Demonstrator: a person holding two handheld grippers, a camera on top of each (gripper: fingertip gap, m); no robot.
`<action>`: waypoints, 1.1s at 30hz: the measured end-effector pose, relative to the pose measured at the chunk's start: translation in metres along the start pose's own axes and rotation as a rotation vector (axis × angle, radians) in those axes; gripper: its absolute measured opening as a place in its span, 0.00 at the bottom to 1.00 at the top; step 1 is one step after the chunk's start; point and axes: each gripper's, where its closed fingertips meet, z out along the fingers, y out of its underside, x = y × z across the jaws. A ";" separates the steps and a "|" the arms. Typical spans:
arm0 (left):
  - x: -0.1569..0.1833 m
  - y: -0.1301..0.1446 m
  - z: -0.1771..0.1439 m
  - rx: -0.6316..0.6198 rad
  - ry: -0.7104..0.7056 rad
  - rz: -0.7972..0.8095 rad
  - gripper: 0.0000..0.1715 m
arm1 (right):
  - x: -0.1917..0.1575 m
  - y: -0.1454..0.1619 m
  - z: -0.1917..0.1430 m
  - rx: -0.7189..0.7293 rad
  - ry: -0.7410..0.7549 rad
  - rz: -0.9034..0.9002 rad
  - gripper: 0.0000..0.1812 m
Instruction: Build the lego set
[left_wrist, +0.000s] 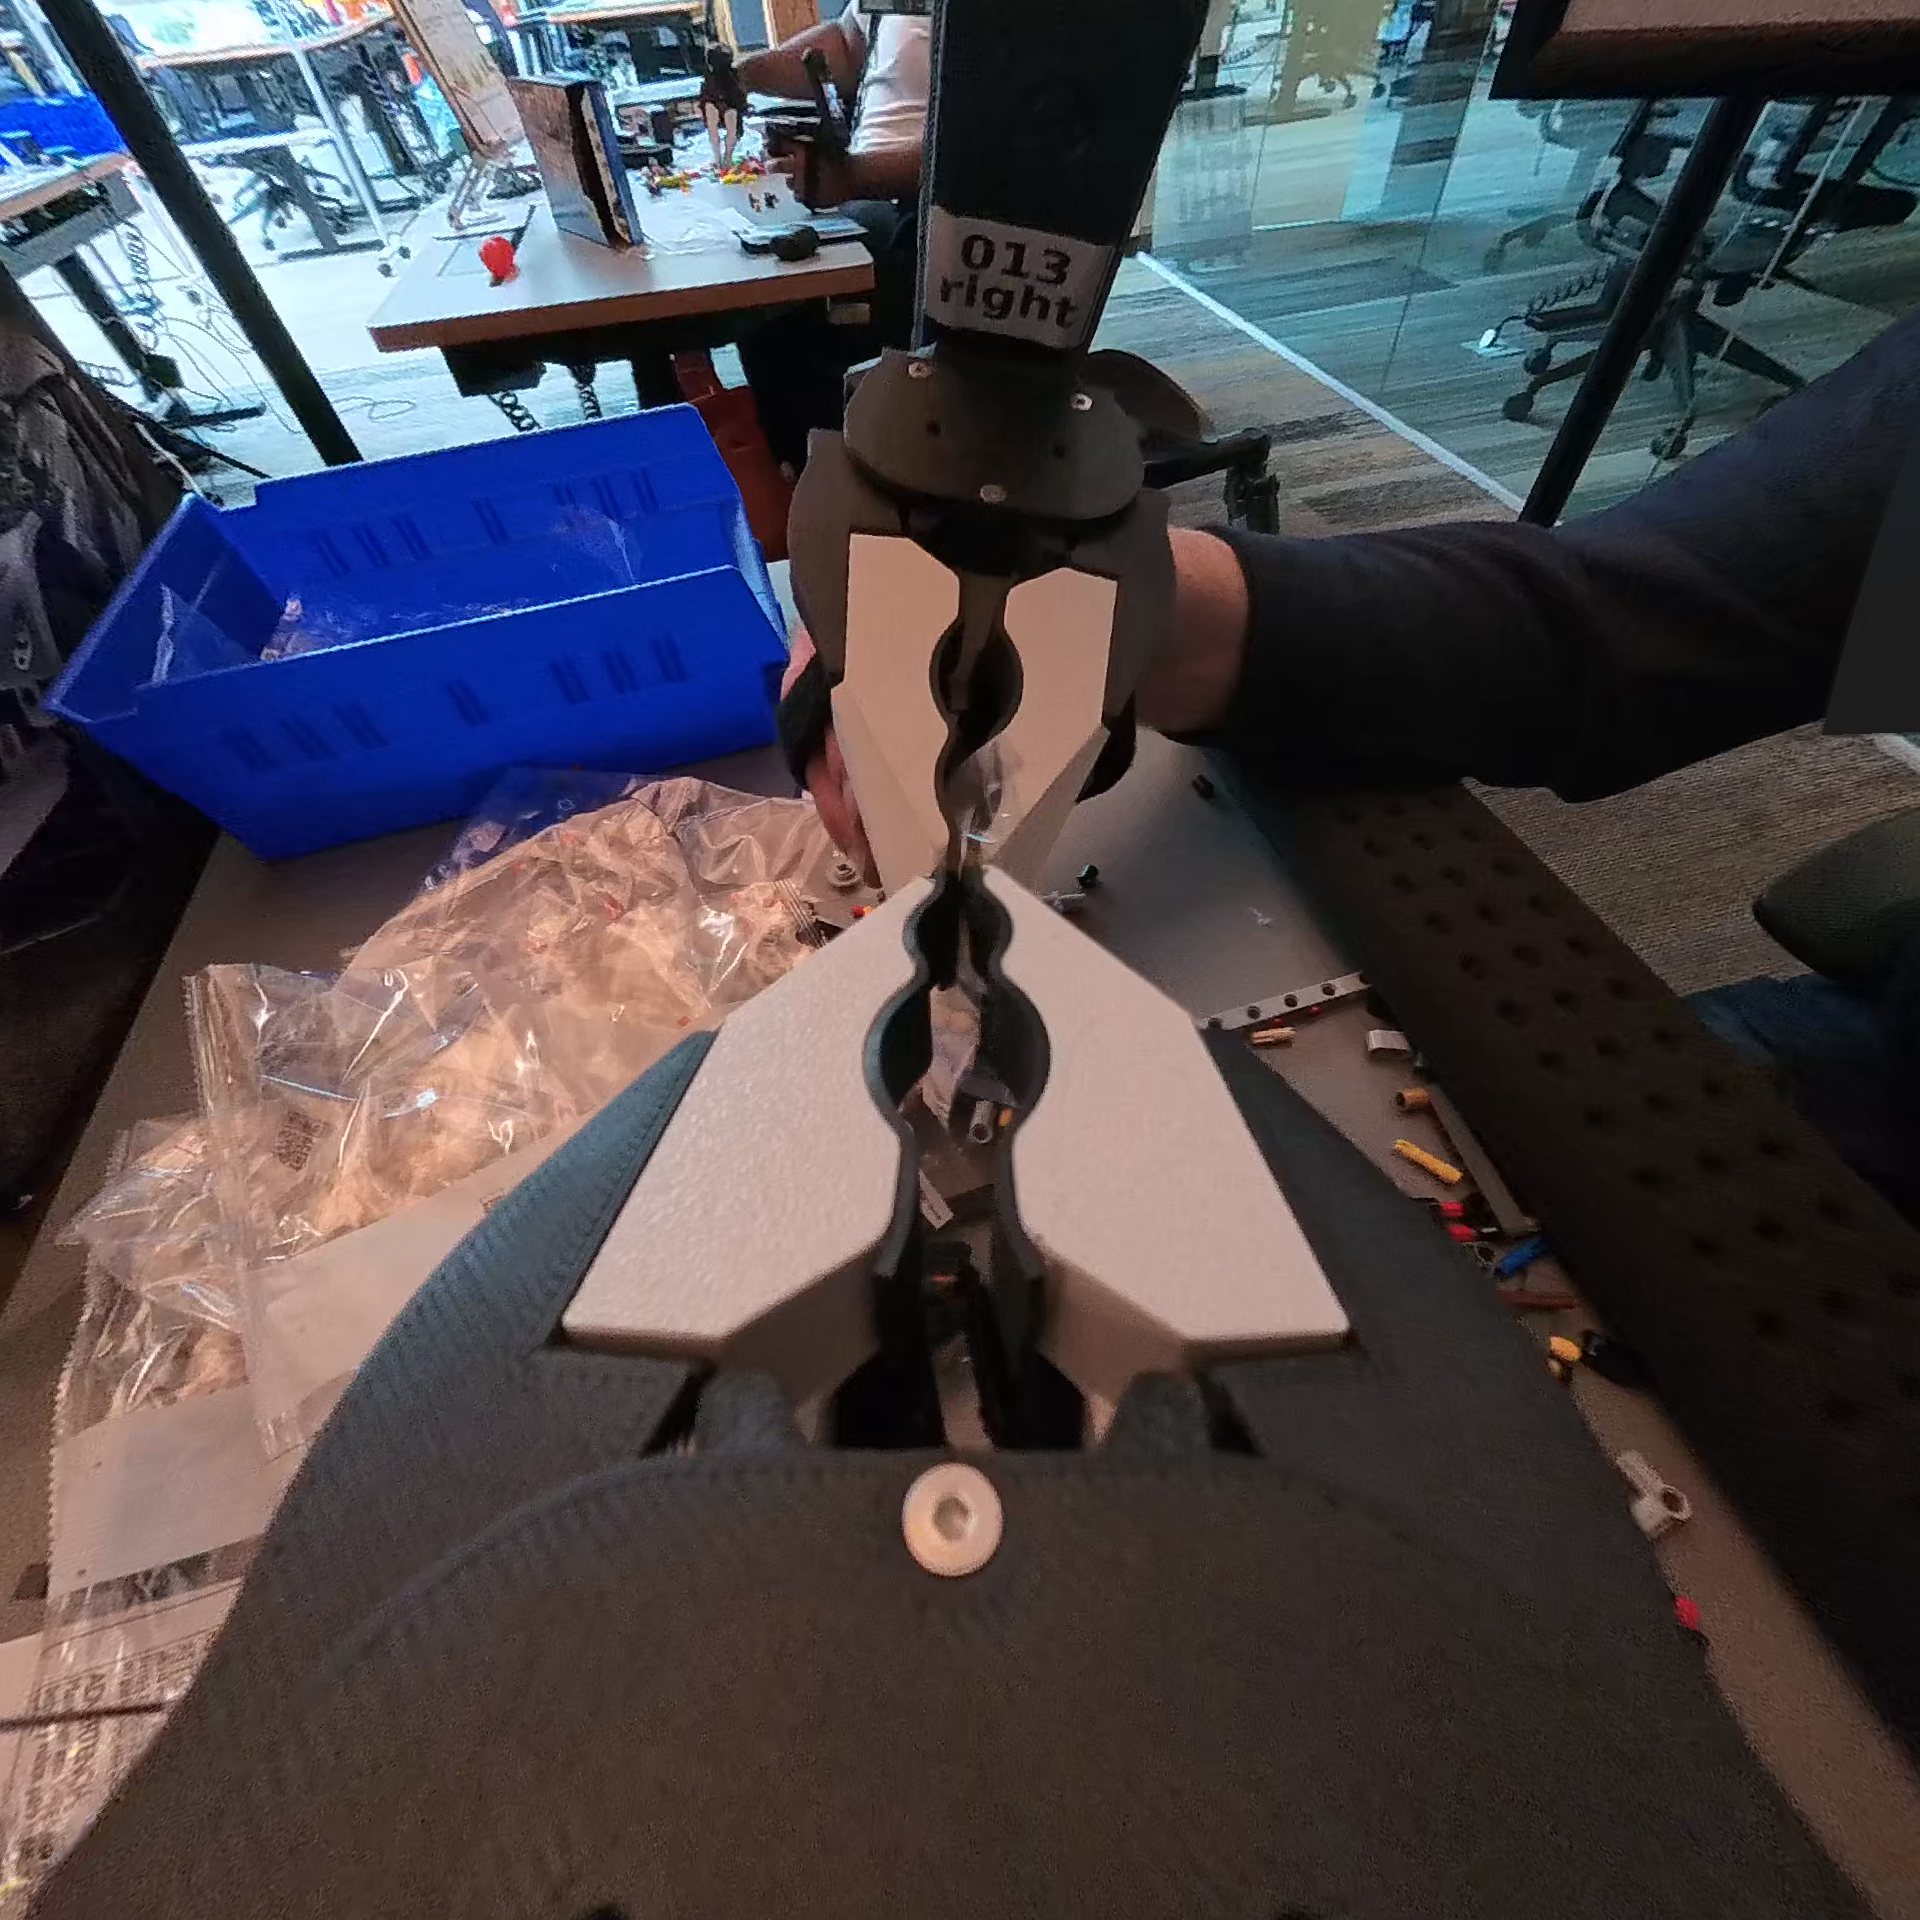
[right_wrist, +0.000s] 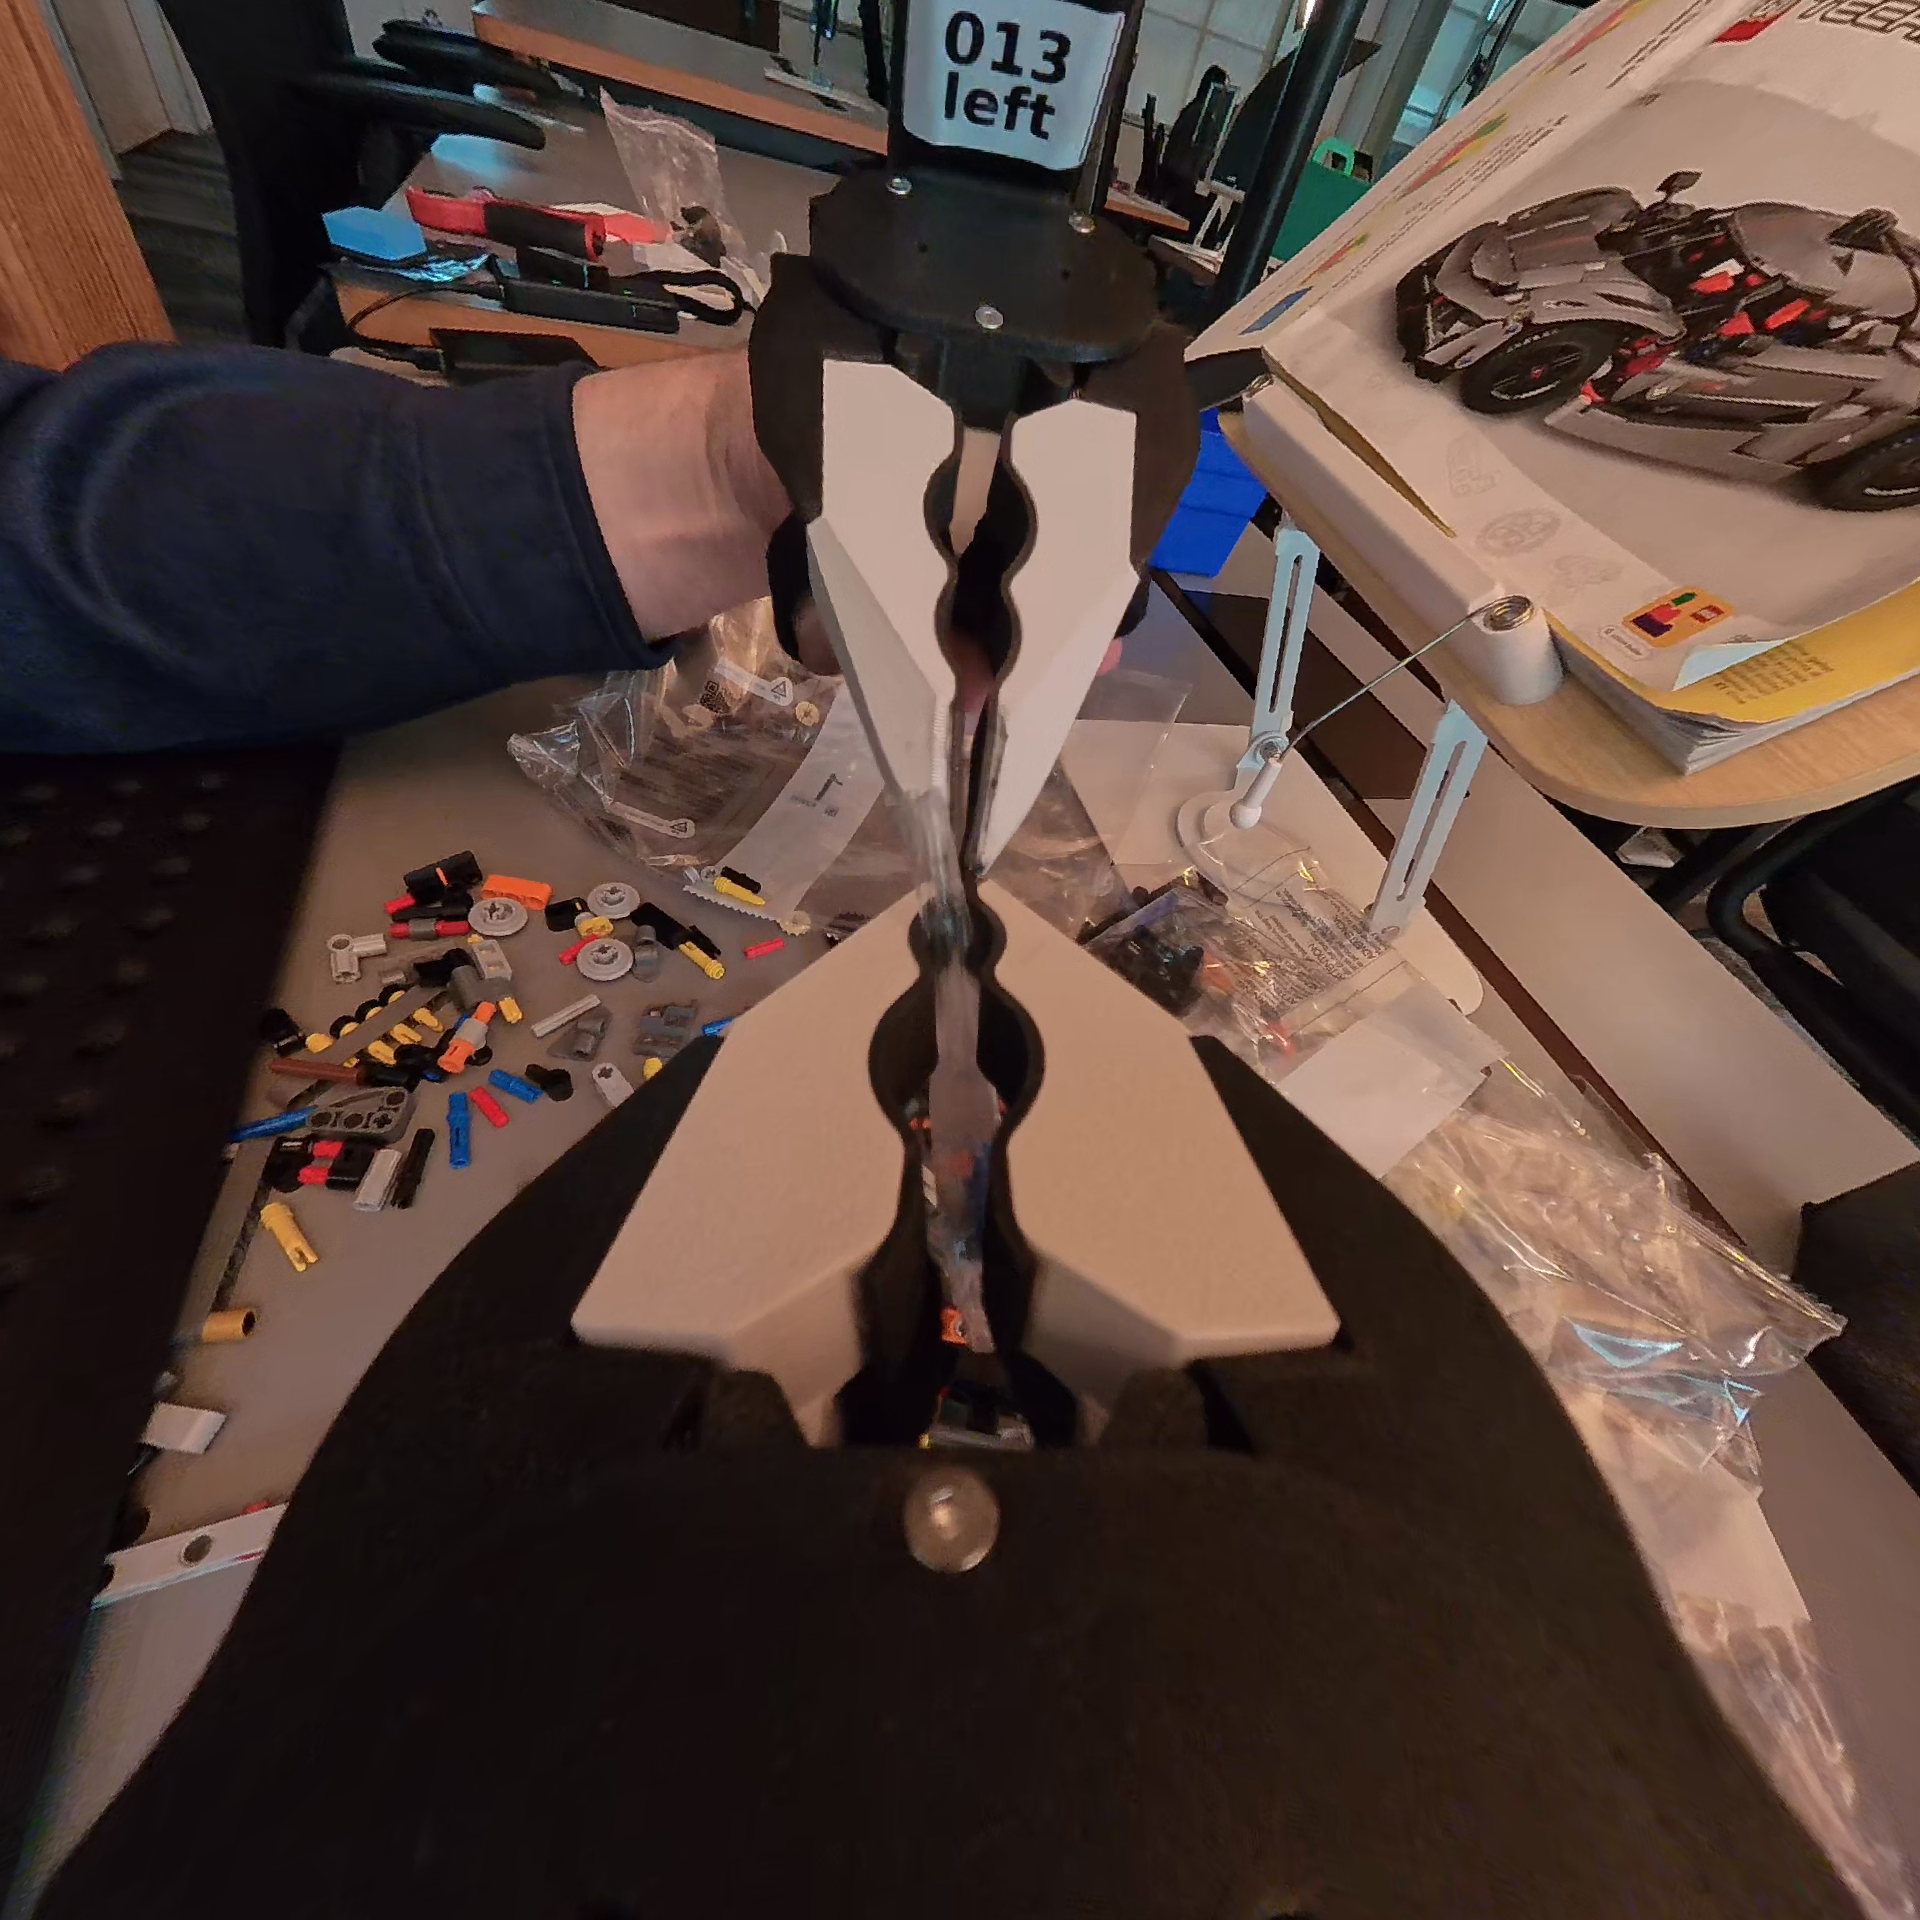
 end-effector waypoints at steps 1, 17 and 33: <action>-0.001 0.001 0.000 -0.005 -0.005 0.006 0.00 | 0.000 0.000 0.000 -0.003 0.000 -0.001 0.00; 0.001 -0.004 -0.005 0.002 -0.015 0.046 0.00 | 0.000 -0.002 -0.001 0.010 -0.003 0.002 0.00; 0.005 -0.003 0.000 0.000 0.009 0.033 0.04 | 0.000 -0.001 -0.001 0.005 -0.004 -0.001 0.00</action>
